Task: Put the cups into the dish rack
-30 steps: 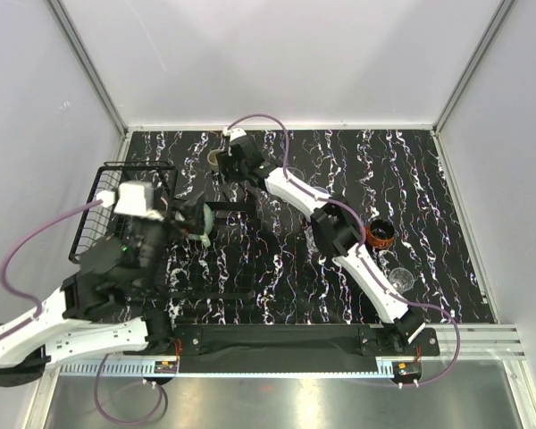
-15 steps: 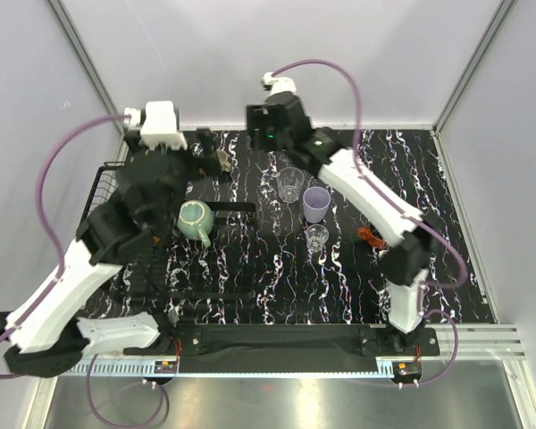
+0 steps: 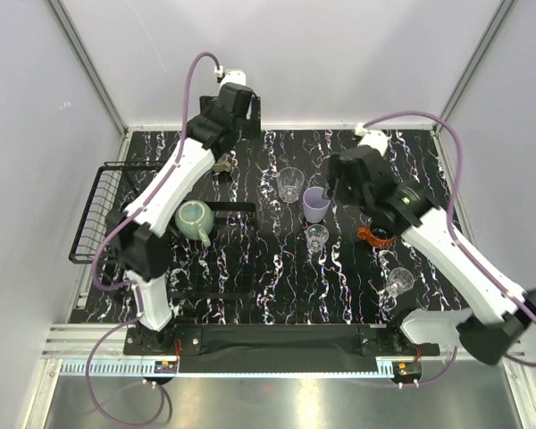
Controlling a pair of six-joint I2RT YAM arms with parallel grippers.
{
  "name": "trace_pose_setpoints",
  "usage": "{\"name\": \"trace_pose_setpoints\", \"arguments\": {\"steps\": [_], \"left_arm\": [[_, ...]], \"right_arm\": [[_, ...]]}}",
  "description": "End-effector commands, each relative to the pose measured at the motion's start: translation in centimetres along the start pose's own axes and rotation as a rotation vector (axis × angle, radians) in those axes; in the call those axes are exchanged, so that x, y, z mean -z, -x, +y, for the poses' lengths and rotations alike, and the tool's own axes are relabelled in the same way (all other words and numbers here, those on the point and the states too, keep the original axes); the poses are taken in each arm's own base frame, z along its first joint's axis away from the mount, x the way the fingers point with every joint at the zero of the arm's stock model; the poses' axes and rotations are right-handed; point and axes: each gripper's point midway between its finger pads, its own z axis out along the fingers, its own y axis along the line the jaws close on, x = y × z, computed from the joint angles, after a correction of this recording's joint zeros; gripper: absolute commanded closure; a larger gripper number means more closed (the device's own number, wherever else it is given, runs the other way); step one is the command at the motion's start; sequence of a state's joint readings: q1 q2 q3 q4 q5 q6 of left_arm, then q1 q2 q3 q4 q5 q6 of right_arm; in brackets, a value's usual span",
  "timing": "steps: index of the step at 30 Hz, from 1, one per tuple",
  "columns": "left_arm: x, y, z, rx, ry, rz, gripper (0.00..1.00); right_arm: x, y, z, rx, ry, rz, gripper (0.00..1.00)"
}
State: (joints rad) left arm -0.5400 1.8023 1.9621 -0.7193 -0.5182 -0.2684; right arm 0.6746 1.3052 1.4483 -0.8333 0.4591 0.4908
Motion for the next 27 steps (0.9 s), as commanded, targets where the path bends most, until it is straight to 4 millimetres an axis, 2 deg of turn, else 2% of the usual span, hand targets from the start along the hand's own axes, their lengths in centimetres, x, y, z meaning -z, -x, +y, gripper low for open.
{"name": "trace_pose_setpoints", "arguments": {"steps": [1, 4, 10, 14, 16, 17, 19, 21, 26, 27], "left_arm": [[-1.7, 2.1, -1.2, 0.056, -0.047, -0.009, 0.01], [-4.6, 0.7, -1.5, 0.048, 0.015, 0.024, 0.01], [-8.7, -1.8, -1.1, 0.068, 0.140, 0.015, 0.01], [-11.8, -5.0, -1.5, 0.024, 0.176, 0.062, 0.08], [-12.8, -5.8, -1.2, 0.015, 0.202, 0.066, 0.09], [-13.6, -6.9, -1.2, 0.003, 0.214, 0.081, 0.10], [-14.4, -7.4, -0.9, -0.006, 0.234, 0.078, 0.11], [-15.3, -8.4, -0.8, -0.026, 0.253, 0.081, 0.18], [-17.5, -9.7, 0.0, -0.066, 0.227, 0.104, 0.23], [-17.8, -10.3, 0.6, -0.072, 0.231, 0.115, 0.24]], "right_arm": [[3.0, 1.6, -1.5, -0.092, 0.009, -0.102, 0.24], [4.4, 1.2, -2.1, -0.119, 0.043, -0.118, 0.24], [4.4, -0.5, -2.7, -0.129, 0.050, -0.098, 0.24], [3.8, -1.7, -2.6, -0.128, 0.065, -0.076, 0.24], [3.7, -2.0, -2.6, -0.127, 0.066, -0.070, 0.24], [3.5, -2.3, -2.6, -0.126, 0.065, -0.061, 0.24], [3.4, -2.5, -2.6, -0.125, 0.067, -0.058, 0.23], [3.3, -2.8, -2.5, -0.125, 0.073, -0.052, 0.24], [3.0, -3.5, -2.7, -0.117, 0.072, -0.043, 0.23], [3.0, -3.5, -2.6, -0.115, 0.075, -0.043, 0.23]]}}
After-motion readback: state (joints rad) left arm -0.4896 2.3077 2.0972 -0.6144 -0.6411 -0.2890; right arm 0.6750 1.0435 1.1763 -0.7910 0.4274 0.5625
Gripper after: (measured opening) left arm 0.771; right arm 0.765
